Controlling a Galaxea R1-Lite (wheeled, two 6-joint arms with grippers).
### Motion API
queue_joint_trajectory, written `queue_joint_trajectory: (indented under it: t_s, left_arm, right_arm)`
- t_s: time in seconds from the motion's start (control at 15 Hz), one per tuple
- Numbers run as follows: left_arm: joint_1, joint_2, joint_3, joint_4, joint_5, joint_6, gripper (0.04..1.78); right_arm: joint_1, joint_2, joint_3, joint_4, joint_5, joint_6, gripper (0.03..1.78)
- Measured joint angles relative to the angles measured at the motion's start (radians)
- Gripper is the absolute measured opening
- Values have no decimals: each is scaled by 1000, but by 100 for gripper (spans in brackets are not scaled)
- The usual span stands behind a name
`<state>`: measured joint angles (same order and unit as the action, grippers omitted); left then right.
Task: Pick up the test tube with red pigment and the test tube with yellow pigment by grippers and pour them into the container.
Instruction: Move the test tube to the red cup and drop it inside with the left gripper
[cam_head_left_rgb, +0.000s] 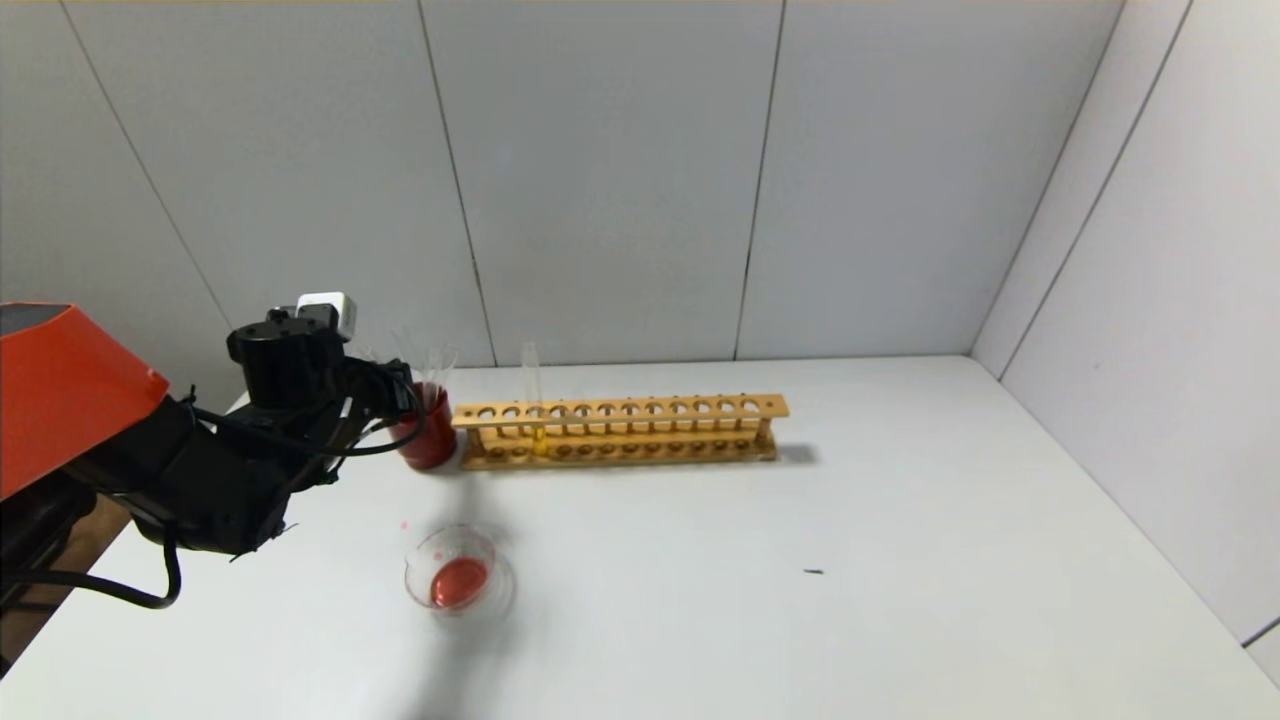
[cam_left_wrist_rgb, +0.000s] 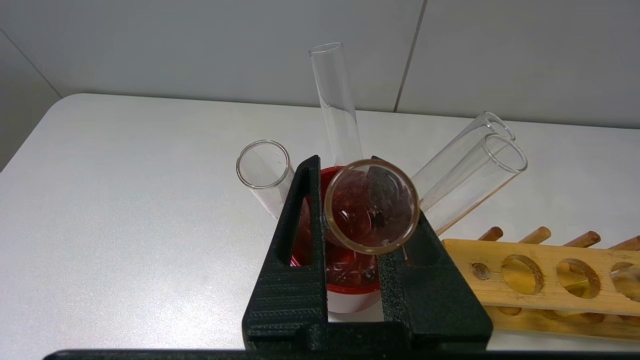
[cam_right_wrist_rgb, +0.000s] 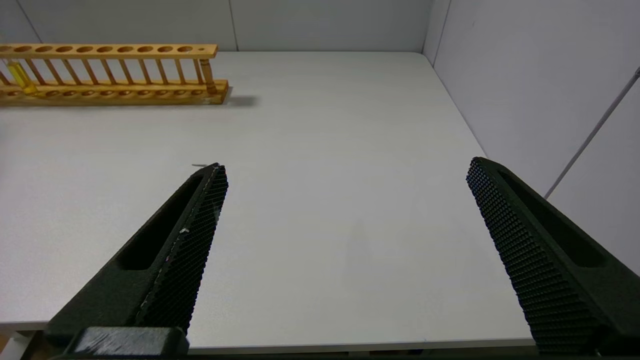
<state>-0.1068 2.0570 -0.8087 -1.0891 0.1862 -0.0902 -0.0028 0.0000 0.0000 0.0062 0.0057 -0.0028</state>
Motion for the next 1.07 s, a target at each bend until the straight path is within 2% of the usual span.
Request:
queue_joint_trajectory:
  t_s: [0.53, 0.67, 0.87, 1.07]
  left_arm:
    - [0, 8, -15, 5, 3, 5, 34]
    - [-1, 10, -21, -3, 3, 6, 40]
    - [-2, 8, -28, -2, 3, 6, 70]
    - [-4, 0, -29, 2, 3, 11, 122]
  right_arm:
    - [0, 0, 0, 0, 0, 0, 175]
    - [0, 0, 0, 0, 0, 0, 175]
    - [0, 0, 0, 0, 0, 0, 175]
    - [0, 0, 0, 0, 0, 0, 175]
